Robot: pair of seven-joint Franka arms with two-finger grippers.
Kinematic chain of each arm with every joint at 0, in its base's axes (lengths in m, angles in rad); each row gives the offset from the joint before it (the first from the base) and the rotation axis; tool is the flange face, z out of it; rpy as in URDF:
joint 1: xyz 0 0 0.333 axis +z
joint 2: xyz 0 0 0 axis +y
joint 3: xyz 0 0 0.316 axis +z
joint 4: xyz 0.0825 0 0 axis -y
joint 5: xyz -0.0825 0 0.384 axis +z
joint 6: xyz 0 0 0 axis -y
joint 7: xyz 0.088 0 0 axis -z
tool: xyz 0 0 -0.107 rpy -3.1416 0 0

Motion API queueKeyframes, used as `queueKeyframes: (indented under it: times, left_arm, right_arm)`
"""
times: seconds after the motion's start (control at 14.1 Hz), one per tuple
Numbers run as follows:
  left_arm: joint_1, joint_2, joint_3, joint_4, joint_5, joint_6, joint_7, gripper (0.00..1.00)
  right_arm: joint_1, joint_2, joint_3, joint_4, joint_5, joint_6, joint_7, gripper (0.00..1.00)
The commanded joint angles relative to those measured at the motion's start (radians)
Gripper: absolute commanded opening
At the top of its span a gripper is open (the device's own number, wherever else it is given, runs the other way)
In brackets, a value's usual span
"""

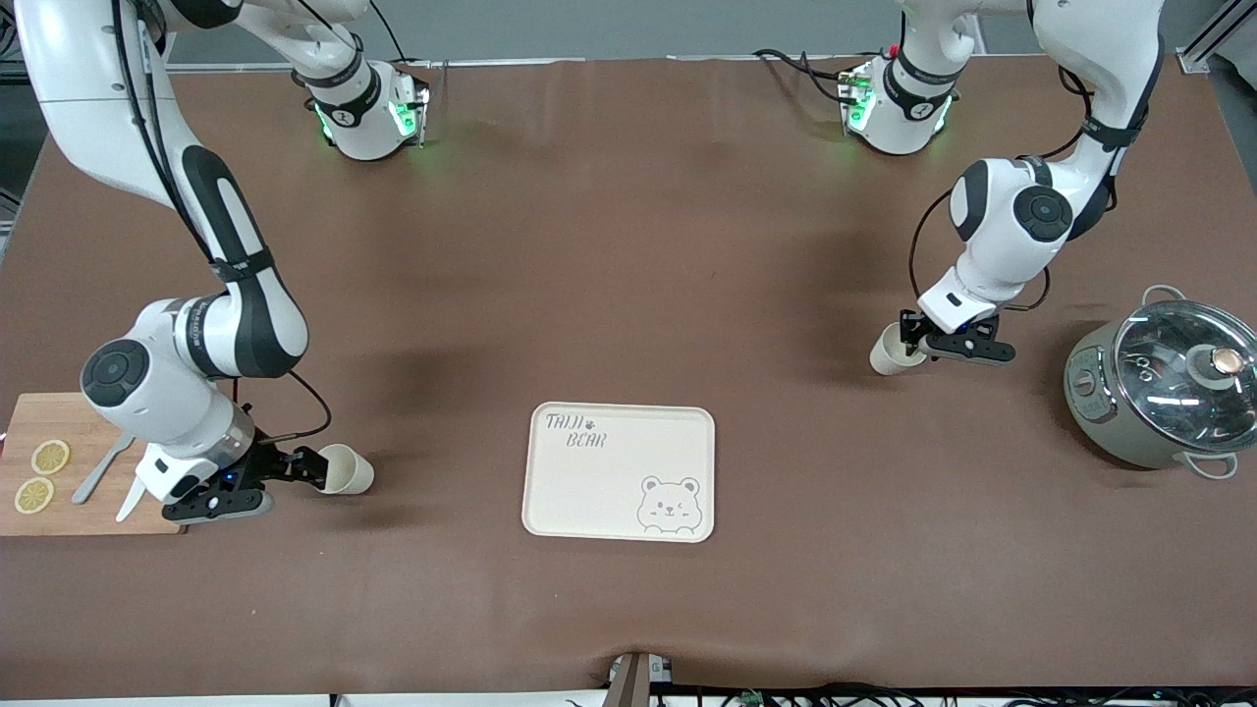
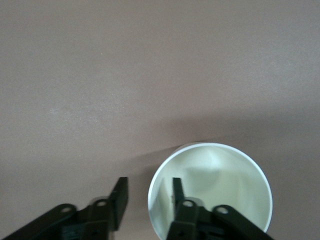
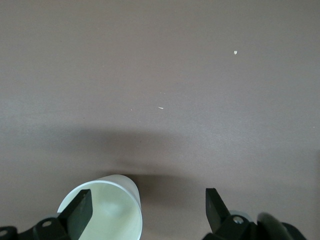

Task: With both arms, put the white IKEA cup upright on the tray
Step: 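Lift the white cup with the left gripper and carry it over the tray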

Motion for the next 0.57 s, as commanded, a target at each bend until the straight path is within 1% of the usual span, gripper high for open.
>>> queueKeyframes:
  times: [0.0,0.07,0.14,0.21,0.28,0.35,0.5]
  left_arm:
    - [0.004,-0.022,-0.005,-0.019,-0.015,0.012,0.027,0.0]
    - [-0.003,-0.022,-0.005,-0.003,-0.015,0.012,0.014,0.0]
    - [-0.01,-0.022,-0.007,0.032,-0.015,-0.003,0.007,0.0]
    - [-0.011,-0.022,-0.014,0.066,-0.015,-0.043,-0.011,0.0]
    - [-0.011,-0.02,-0.037,0.124,-0.015,-0.111,-0.037,0.0]
    - [-0.014,-0.014,-0.06,0.199,-0.016,-0.212,-0.072,0.0]
    - [-0.048,0.038,-0.085,0.389,-0.006,-0.438,-0.169,0.0]
  right_arm:
    - [-0.004,0.002,0.008,-0.003,-0.008,0.011,-0.013,1.0]
    - [-0.004,0.002,0.008,-0.005,-0.008,0.011,-0.013,1.0]
    - [-0.004,0.002,0.008,-0.012,-0.008,0.012,-0.013,1.0]
    - [-0.002,0.002,0.008,-0.02,-0.008,0.015,-0.013,1.0]
    - [-0.002,0.002,0.008,-0.026,-0.008,0.021,-0.015,1.0]
    - [-0.002,0.002,0.008,-0.031,-0.008,0.023,-0.031,1.0]
    - [-0.012,0.002,0.008,-0.042,-0.008,0.038,-0.067,1.0]
